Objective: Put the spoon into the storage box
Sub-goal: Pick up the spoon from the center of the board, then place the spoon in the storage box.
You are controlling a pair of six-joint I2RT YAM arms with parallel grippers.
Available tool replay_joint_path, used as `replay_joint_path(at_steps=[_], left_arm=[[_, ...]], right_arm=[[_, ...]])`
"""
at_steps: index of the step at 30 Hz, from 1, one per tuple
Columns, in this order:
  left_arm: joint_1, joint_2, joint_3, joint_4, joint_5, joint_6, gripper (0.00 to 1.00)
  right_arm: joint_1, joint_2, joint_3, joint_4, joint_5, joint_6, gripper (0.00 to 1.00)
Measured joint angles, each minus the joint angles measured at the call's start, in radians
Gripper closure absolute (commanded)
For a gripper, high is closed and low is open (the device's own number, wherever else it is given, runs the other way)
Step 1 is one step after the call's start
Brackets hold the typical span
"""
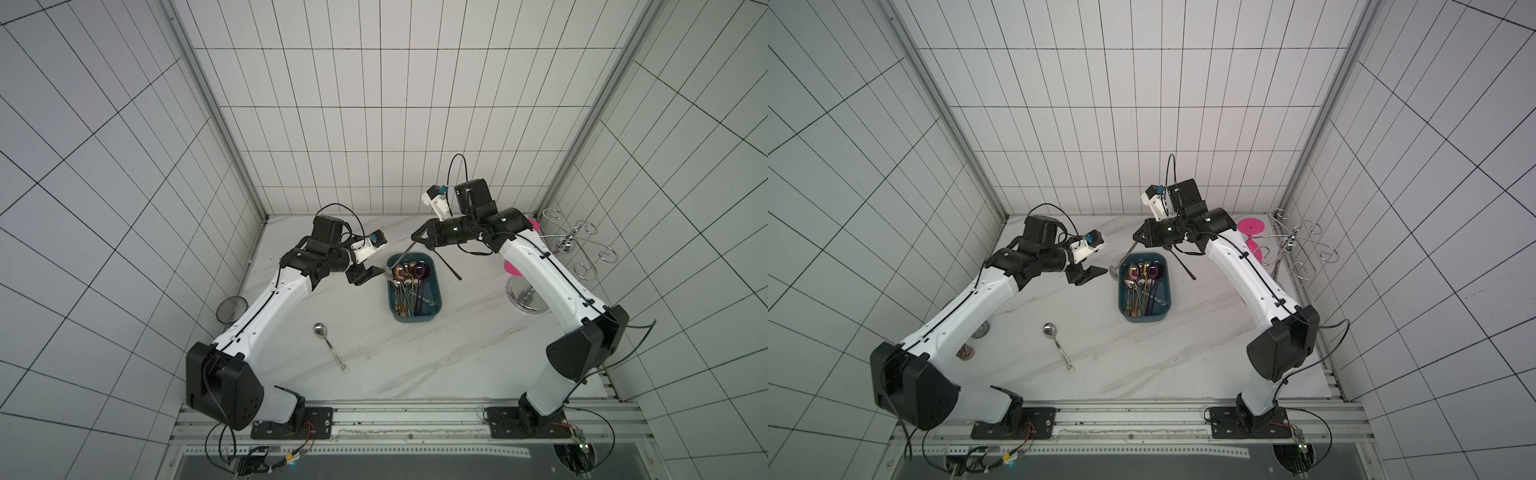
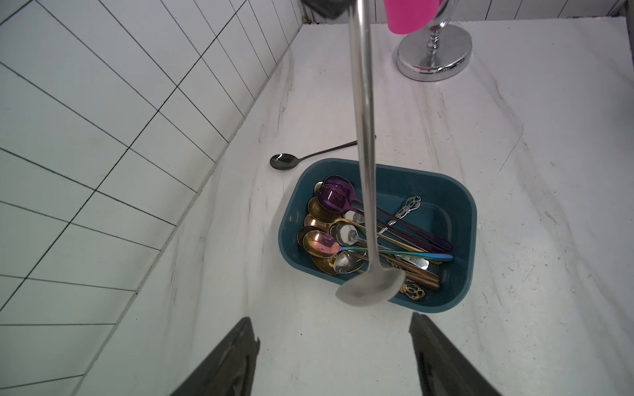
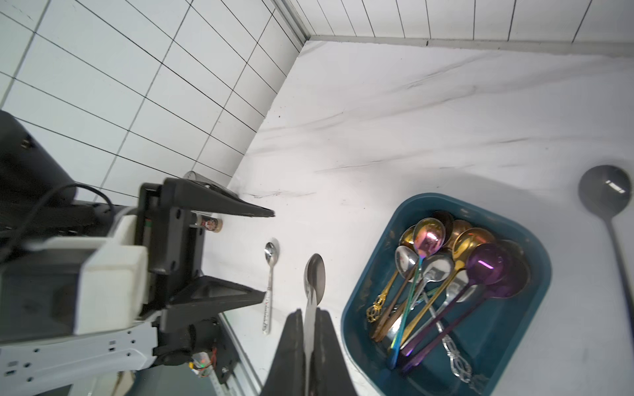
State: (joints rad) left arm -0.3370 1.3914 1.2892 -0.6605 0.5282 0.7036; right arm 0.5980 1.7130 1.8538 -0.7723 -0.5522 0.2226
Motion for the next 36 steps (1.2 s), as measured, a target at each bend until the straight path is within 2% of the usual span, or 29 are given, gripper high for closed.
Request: replay_joint_path(at_steps=[11, 15, 21, 24, 29, 36], left_arm=[[0.146, -0.105, 0.021, -0.032, -0.001, -0.333, 0.20], [0.210, -0.144, -0.055, 0.011, 0.024, -0.448, 0.19], [0.324, -0.168, -0.181, 0.086, 0.050, -0.590, 0.12], [0.358, -0.170, -0.211, 0.116, 0.046, -0.630, 0.09], [0.359, -0.172, -0.227, 0.143, 0.046, -0.662, 0.04], [0.364, -0.174, -0.241, 0.166, 0.044, -0.676, 0.01]], right_arm=[[0.013, -0.004, -0.052, -0.012, 0.174, -0.473, 1.00], [0.052, -0.003, -0.127, 0.035, 0.232, -0.642, 1.00], [0.152, 0.004, -0.224, 0.127, 0.378, -0.874, 1.00], [0.183, 0.003, -0.291, 0.203, 0.431, -0.962, 1.00], [0.201, 0.003, -0.401, 0.340, 0.496, -1.062, 1.00], [0.203, 0.004, -0.420, 0.439, 0.534, -1.135, 1.00]])
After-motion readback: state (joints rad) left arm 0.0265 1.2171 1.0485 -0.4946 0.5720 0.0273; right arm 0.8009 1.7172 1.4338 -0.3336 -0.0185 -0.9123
